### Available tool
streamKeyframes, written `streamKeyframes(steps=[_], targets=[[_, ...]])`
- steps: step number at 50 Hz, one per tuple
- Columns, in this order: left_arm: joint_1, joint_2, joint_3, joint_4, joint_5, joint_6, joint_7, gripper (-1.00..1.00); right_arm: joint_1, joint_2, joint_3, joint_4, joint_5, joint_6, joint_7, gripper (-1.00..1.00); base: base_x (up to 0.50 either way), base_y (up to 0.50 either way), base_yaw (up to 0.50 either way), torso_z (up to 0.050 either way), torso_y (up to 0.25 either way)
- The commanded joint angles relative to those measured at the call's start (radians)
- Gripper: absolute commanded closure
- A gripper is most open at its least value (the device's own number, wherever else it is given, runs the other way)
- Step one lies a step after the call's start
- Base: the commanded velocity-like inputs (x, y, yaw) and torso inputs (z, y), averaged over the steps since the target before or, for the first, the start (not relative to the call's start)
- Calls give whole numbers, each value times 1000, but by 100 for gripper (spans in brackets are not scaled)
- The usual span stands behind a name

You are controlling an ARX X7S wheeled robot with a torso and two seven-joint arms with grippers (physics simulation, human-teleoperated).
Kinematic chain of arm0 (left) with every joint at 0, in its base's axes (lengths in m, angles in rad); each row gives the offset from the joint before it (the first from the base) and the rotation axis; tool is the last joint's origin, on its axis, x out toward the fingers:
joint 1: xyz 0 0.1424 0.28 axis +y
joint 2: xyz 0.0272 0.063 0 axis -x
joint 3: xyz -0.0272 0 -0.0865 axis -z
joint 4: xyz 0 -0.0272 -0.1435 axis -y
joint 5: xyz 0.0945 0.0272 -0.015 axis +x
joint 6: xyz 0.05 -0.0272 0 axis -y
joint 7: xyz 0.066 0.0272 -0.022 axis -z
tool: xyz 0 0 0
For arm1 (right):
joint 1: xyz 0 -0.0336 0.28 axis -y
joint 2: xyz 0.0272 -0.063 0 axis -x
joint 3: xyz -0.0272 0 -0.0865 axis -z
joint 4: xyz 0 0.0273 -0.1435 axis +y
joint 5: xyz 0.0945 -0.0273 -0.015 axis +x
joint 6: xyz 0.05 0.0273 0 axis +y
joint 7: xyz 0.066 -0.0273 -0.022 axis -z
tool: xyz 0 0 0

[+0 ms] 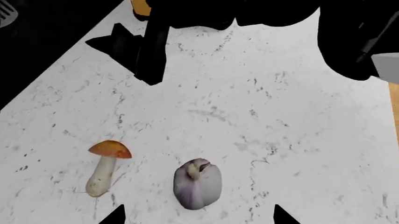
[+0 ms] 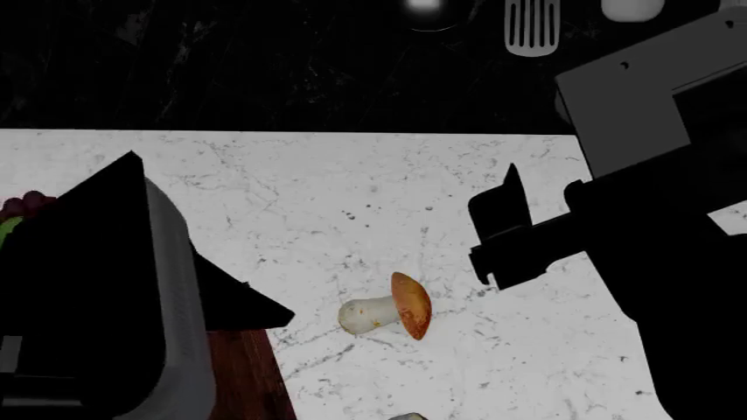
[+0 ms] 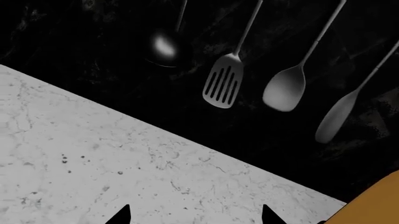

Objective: Clear the non-vegetable object off the cutting board and place the vegetables onto it.

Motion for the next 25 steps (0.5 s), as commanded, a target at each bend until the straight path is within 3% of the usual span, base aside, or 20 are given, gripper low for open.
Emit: streamKeyframes(steps=[1, 11, 25], targets=[[17, 30, 51, 15, -71, 53, -66, -100, -12, 1, -16, 2, 1, -23, 4, -100, 0, 0, 0, 0, 0], [43, 92, 54, -8, -18, 74, -37, -100, 11, 8, -31, 8, 8, -15, 5, -100, 0, 0, 0, 0, 0], [170, 161, 138, -36, 256, 78, -29, -100, -52, 14, -13, -15, 30, -43, 26, -100, 0, 0, 0, 0, 0]])
